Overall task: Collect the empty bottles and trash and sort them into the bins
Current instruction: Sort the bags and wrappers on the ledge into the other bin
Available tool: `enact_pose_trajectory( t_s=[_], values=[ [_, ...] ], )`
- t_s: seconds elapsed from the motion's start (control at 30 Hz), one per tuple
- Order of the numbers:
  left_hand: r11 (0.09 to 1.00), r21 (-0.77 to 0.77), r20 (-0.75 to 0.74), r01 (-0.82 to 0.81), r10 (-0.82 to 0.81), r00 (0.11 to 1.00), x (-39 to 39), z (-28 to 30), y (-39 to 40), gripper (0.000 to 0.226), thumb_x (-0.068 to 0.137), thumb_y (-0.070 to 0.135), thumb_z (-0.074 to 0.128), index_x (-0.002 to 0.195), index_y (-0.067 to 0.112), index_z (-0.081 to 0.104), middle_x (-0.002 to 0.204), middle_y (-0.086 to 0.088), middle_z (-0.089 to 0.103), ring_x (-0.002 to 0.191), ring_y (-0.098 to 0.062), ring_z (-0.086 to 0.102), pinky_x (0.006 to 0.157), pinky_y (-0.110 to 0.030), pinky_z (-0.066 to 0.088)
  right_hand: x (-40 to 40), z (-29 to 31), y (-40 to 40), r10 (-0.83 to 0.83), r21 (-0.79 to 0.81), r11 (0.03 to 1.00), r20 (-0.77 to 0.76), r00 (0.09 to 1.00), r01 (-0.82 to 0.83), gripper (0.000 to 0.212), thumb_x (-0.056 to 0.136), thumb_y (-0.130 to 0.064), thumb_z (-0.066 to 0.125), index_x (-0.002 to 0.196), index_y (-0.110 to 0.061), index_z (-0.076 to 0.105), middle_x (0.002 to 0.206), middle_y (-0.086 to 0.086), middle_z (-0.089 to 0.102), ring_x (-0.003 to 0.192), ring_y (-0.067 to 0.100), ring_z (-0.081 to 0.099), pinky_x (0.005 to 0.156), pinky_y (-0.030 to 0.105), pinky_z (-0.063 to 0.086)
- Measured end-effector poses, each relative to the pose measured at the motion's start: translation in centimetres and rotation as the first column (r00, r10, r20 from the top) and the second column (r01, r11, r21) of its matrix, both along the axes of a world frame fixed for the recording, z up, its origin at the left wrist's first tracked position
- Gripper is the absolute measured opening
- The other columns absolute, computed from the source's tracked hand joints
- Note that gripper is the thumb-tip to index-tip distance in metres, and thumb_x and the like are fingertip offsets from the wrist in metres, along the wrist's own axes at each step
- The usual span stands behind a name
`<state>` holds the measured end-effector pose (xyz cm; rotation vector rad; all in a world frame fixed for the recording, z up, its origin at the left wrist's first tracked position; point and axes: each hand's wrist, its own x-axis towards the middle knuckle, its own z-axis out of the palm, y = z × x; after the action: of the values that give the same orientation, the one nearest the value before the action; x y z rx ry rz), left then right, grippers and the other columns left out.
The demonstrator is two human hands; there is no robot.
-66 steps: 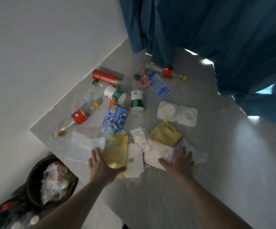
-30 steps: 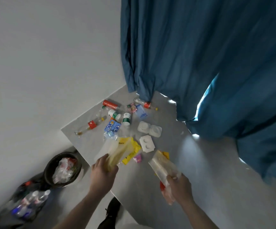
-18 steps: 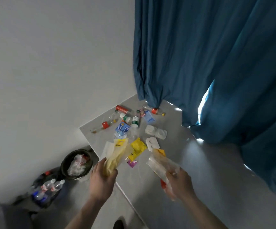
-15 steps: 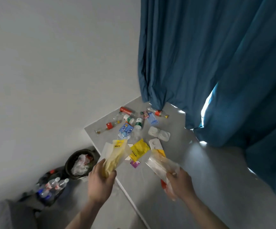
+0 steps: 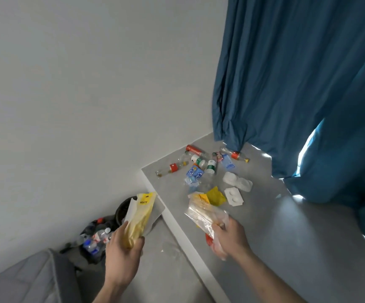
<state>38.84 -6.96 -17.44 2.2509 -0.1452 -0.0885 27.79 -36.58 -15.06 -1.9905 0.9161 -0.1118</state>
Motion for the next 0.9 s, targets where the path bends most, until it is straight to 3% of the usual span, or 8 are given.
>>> enact_pose_trajectory(
  t_s=[0.2, 0.43, 0.5, 0.6, 0.73, 0.8, 0.9],
  values=[
    [0.998, 0.056, -0.027, -0.012, 0.014, 1.000, 3.3, -0.5, 9.0, 0.065, 0.076, 0.054, 0.063, 0.137, 0.036, 0.052, 0.113, 0.010, 0.063, 0.097, -0.019, 0.064, 0.087, -0.048, 0.056, 3.5, -0.8, 7.4, -0.014, -0.002, 1.000, 0.006, 1.000, 0.014, 0.014, 0.086, -0.024, 0.068, 0.098, -0.018, 0.066, 0.089, 0.002, 0.071, 0.082, 0.020, 0.067, 0.069, 0.026, 0.048],
    [0.997, 0.048, -0.074, -0.056, 0.059, 0.995, 6.3, -1.0, 14.3, 0.070, 0.072, 0.052, 0.064, 0.138, 0.031, 0.054, 0.123, 0.005, 0.064, 0.106, -0.022, 0.061, 0.090, -0.048, 0.054, 5.6, -1.3, 11.9, 0.020, -0.029, 0.999, -0.007, 1.000, -0.020, 0.008, 0.093, -0.021, 0.066, 0.089, -0.020, 0.059, 0.074, -0.013, 0.062, 0.069, 0.000, 0.057, 0.053, 0.004, 0.040],
    [0.996, 0.052, -0.086, -0.068, 0.073, 0.994, 7.6, -1.4, 14.8, 0.071, 0.071, 0.052, 0.064, 0.138, 0.030, 0.054, 0.125, 0.004, 0.064, 0.107, -0.023, 0.061, 0.092, -0.048, 0.053, 6.8, -1.2, 12.3, 0.027, -0.038, 0.999, -0.024, 0.999, -0.028, 0.020, 0.094, -0.020, 0.066, 0.077, -0.021, 0.055, 0.068, -0.012, 0.058, 0.066, -0.004, 0.055, 0.055, 0.004, 0.041],
    [0.995, 0.058, -0.100, -0.079, 0.085, 0.991, 9.8, -1.9, 15.2, 0.072, 0.071, 0.052, 0.063, 0.139, 0.028, 0.055, 0.126, 0.003, 0.064, 0.110, -0.025, 0.060, 0.094, -0.049, 0.051, 9.4, -1.2, 12.2, 0.046, -0.051, 0.998, -0.038, 0.998, -0.048, 0.027, 0.091, -0.022, 0.069, 0.070, -0.026, 0.054, 0.065, -0.012, 0.057, 0.064, 0.003, 0.057, 0.053, 0.008, 0.039],
    [0.992, 0.068, -0.147, -0.104, 0.113, 0.983, 13.2, -2.6, 15.5, 0.072, 0.072, 0.054, 0.064, 0.140, 0.032, 0.052, 0.123, 0.006, 0.064, 0.111, -0.025, 0.059, 0.092, -0.049, 0.053, 13.7, -2.1, 11.3, 0.076, -0.042, 0.996, -0.009, 0.997, -0.076, 0.007, 0.089, -0.018, 0.071, 0.088, -0.021, 0.064, 0.078, -0.008, 0.067, 0.075, 0.004, 0.063, 0.061, 0.010, 0.040],
    [0.988, 0.090, -0.160, -0.123, 0.136, 0.978, 14.9, -2.7, 15.7, 0.073, 0.071, 0.055, 0.064, 0.139, 0.032, 0.052, 0.124, 0.006, 0.064, 0.112, -0.024, 0.059, 0.092, -0.049, 0.053, 16.1, -2.9, 10.9, 0.083, -0.008, 0.997, -0.017, 0.996, -0.083, 0.007, 0.089, -0.018, 0.071, 0.092, -0.015, 0.066, 0.083, -0.004, 0.071, 0.082, 0.015, 0.068, 0.066, 0.022, 0.046],
    [0.981, 0.131, -0.144, -0.144, 0.163, 0.976, 17.5, -2.1, 15.6, 0.071, 0.068, 0.054, 0.061, 0.134, 0.026, 0.058, 0.122, 0.001, 0.065, 0.108, -0.025, 0.060, 0.091, -0.049, 0.053, 20.0, -4.0, 10.9, 0.129, 0.009, 0.992, -0.075, 0.989, -0.129, 0.015, 0.088, -0.022, 0.071, 0.096, -0.013, 0.063, 0.086, -0.001, 0.069, 0.087, 0.022, 0.068, 0.073, 0.028, 0.048]
  ],
)
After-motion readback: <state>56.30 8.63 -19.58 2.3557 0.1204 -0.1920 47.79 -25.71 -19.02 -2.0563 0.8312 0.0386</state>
